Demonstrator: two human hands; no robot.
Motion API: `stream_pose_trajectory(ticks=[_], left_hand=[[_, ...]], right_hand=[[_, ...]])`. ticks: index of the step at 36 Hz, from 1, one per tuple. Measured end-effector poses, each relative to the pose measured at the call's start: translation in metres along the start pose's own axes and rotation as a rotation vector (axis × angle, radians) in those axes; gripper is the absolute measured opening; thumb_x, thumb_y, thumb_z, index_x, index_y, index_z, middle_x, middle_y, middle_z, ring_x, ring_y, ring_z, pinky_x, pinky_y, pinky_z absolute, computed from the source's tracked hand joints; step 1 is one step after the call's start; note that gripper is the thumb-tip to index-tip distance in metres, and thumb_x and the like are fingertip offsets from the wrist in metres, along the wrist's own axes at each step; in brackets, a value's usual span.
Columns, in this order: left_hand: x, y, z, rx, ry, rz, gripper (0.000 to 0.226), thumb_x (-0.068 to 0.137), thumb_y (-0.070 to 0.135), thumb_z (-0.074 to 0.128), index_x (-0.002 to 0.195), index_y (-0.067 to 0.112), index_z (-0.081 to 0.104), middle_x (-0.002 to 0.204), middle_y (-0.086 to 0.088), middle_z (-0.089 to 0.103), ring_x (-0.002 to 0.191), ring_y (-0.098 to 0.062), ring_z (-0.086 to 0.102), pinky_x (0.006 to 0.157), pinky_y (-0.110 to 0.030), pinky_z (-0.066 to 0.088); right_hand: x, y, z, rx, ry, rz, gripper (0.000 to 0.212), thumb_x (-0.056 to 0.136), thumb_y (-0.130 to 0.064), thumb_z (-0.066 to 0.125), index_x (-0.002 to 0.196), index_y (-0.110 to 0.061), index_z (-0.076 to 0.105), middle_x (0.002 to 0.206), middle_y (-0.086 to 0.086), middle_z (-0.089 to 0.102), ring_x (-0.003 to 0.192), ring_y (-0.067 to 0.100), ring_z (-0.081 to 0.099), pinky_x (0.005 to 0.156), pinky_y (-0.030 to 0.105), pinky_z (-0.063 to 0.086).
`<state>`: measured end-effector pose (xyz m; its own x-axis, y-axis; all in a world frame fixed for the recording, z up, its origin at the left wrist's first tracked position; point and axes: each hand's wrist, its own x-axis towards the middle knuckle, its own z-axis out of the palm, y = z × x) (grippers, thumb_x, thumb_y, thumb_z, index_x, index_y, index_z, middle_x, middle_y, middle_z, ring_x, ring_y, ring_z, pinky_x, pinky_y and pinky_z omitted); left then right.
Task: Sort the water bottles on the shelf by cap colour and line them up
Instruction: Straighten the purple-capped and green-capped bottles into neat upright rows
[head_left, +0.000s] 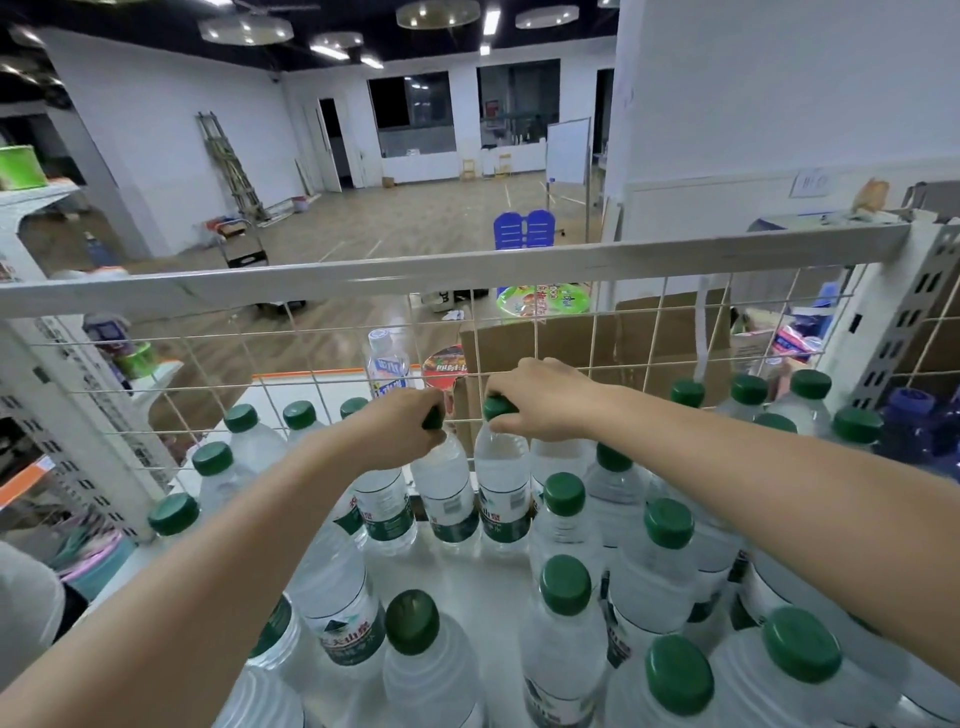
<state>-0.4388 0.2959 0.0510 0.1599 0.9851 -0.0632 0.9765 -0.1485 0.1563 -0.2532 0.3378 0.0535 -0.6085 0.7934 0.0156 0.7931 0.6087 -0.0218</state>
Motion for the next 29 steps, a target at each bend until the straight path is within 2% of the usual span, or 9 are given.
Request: stream_pose_trajectory(ticks=[5, 8, 10, 12, 16, 18, 21, 25, 29], left_hand=[[0.003, -0.002, 0.0, -0.008, -0.003, -0.01, 0.011, 0.094, 0.024, 0.055, 0.102, 0.017, 0.05, 0.098, 0.001, 0.053, 0.086, -0.019, 0.048, 0.061, -0.025, 0.034], [0.007, 0.0, 0.002, 0.009, -0.003, -0.041, 0.029, 0.094, 0.022, 0.054, 0.122, 0.016, 0.048, 0.11, -0.004, 0.056, 0.092, -0.021, 0.049, 0.074, -0.029, 0.04], [0.01, -0.001, 0.005, 0.0, -0.007, -0.064, 0.042, 0.093, 0.019, 0.054, 0.133, 0.018, 0.041, 0.121, -0.009, 0.057, 0.1, -0.026, 0.054, 0.082, -0.036, 0.048], [0.011, 0.0, 0.007, -0.01, -0.003, -0.07, 0.049, 0.093, 0.019, 0.054, 0.139, 0.02, 0.036, 0.126, -0.012, 0.056, 0.107, -0.03, 0.055, 0.09, -0.04, 0.049], [0.009, -0.001, 0.009, 0.01, 0.021, -0.083, 0.046, 0.096, 0.024, 0.052, 0.139, 0.019, 0.037, 0.125, -0.012, 0.057, 0.107, -0.03, 0.055, 0.088, -0.036, 0.047], [0.008, 0.0, 0.009, 0.021, 0.036, -0.086, 0.044, 0.096, 0.028, 0.051, 0.137, 0.017, 0.039, 0.125, -0.012, 0.057, 0.108, -0.03, 0.055, 0.089, -0.036, 0.047], [0.004, 0.007, 0.006, 0.061, 0.129, -0.089, 0.045, 0.096, 0.034, 0.051, 0.136, 0.015, 0.042, 0.127, -0.012, 0.053, 0.113, -0.031, 0.054, 0.09, -0.039, 0.047], [-0.003, 0.028, -0.008, 0.125, 0.315, -0.057, 0.043, 0.096, 0.031, 0.05, 0.134, 0.013, 0.046, 0.125, -0.014, 0.051, 0.111, -0.032, 0.054, 0.084, -0.04, 0.047], [-0.006, 0.055, -0.017, 0.049, 0.415, 0.037, 0.03, 0.096, 0.03, 0.049, 0.119, 0.011, 0.056, 0.115, -0.01, 0.058, 0.098, -0.027, 0.056, 0.069, -0.032, 0.039]], right_hand=[[0.004, -0.001, 0.005, -0.015, 0.019, 0.0, 0.029, 0.095, -0.043, 0.052, 0.112, -0.02, 0.053, 0.093, 0.0, 0.05, 0.086, 0.021, 0.045, 0.084, 0.038, 0.04], [0.005, 0.0, 0.007, -0.003, 0.023, -0.003, 0.03, 0.095, -0.045, 0.051, 0.113, -0.021, 0.055, 0.095, -0.001, 0.057, 0.092, 0.023, 0.051, 0.086, 0.039, 0.039], [0.004, 0.002, 0.008, 0.019, 0.006, -0.005, 0.034, 0.096, -0.046, 0.051, 0.118, -0.021, 0.056, 0.105, 0.001, 0.062, 0.098, 0.024, 0.054, 0.087, 0.039, 0.039], [0.001, 0.003, 0.008, 0.042, -0.013, -0.008, 0.038, 0.096, -0.045, 0.05, 0.127, -0.021, 0.054, 0.117, 0.003, 0.063, 0.106, 0.025, 0.054, 0.09, 0.04, 0.039], [-0.006, 0.005, 0.003, 0.163, -0.007, -0.01, 0.04, 0.097, -0.036, 0.053, 0.135, -0.024, 0.051, 0.127, 0.003, 0.061, 0.113, 0.026, 0.055, 0.094, 0.041, 0.045], [-0.01, 0.005, 0.001, 0.199, -0.003, -0.005, 0.038, 0.097, -0.032, 0.053, 0.134, -0.025, 0.053, 0.126, 0.003, 0.062, 0.112, 0.026, 0.056, 0.094, 0.044, 0.047], [-0.017, 0.007, -0.005, 0.229, 0.019, 0.005, 0.036, 0.097, -0.03, 0.053, 0.133, -0.025, 0.055, 0.129, 0.001, 0.059, 0.113, 0.022, 0.054, 0.095, 0.041, 0.047], [-0.036, 0.015, -0.019, 0.273, 0.093, 0.03, 0.031, 0.096, -0.026, 0.055, 0.126, -0.024, 0.059, 0.128, -0.001, 0.059, 0.11, 0.017, 0.055, 0.095, 0.038, 0.048], [-0.064, 0.028, -0.033, 0.287, 0.132, 0.085, 0.024, 0.095, -0.024, 0.057, 0.118, -0.021, 0.063, 0.119, -0.002, 0.063, 0.101, 0.015, 0.06, 0.093, 0.038, 0.051]])
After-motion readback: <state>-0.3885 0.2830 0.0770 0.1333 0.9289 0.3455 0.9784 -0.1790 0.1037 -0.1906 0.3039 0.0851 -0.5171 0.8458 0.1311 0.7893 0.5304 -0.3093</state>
